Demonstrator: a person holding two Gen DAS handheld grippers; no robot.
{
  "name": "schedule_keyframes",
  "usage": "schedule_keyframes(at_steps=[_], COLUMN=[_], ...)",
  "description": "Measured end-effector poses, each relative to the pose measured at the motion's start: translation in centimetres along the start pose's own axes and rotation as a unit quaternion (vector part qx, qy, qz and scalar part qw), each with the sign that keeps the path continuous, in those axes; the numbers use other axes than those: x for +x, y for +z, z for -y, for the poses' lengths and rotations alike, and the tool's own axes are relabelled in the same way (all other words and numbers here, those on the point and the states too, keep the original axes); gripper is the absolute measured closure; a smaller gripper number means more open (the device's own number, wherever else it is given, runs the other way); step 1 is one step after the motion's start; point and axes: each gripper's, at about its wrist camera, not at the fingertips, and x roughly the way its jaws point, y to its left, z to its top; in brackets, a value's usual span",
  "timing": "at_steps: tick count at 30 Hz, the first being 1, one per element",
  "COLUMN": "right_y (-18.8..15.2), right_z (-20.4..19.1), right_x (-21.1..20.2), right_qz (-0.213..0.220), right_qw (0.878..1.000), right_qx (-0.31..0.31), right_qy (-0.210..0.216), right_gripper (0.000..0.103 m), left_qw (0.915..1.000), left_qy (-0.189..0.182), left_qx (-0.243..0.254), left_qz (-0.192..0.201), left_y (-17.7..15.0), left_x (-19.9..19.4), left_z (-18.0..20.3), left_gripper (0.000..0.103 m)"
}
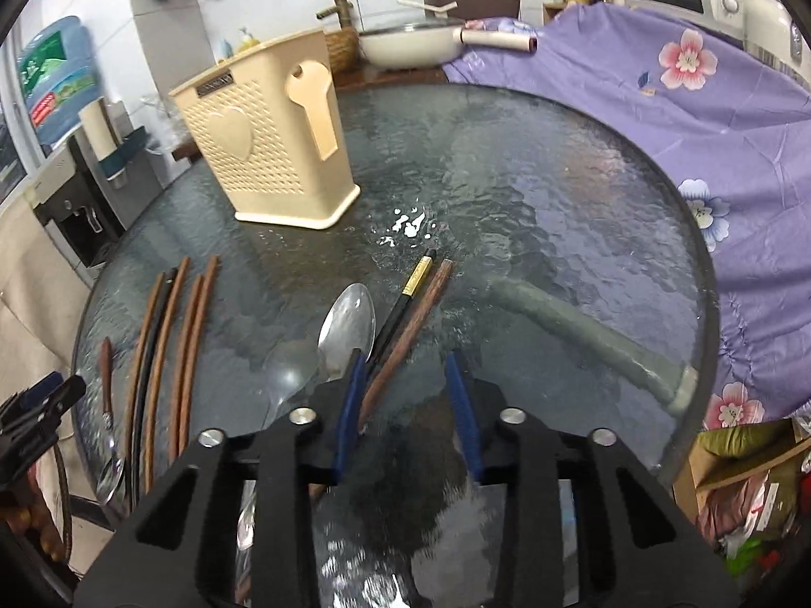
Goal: Organize utensils
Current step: 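Grasp the brown wooden-handled spoon with the left tool while the right tool grasps a brown chopstick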
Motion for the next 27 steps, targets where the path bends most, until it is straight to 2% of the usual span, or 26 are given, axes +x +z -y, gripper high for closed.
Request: schedule_keyframes(at_steps=[5, 13, 16, 27], right_y=[0.9, 2.0, 2.3, 4.3], right_z=[0.2, -0.1, -0.1, 0.1], right_x=[2.0, 3.6, 4.0, 5.6], right_qz=[-0.021, -0.036, -0.037, -0.049], right_qw=[1.000, 0.999, 0.999, 0.998], right_qx=[0.012, 0.012, 0.008, 0.008], right_qy=[-0.018, -0.019, -0.031, -0.026], right_gripper=[0.084, 0.085, 0.090, 0.091], left_qw=[1.0000, 0.9998, 0.9998, 0.9990], left_qy=[-0.002, -0.012, -0.015, -0.022], left_qx=[0.000, -0.009, -0.008, -0.025], left_qz=[-0.004, -0.016, -0.015, -0.031], left_y=[0.4, 0.4, 0.6, 0.7], left_x=[0.7, 1.6, 1.6, 2.0], left_z=[-0.3, -0.6, -0.6, -1.2], left_gripper=[0.041, 0.041, 0.041, 0.041])
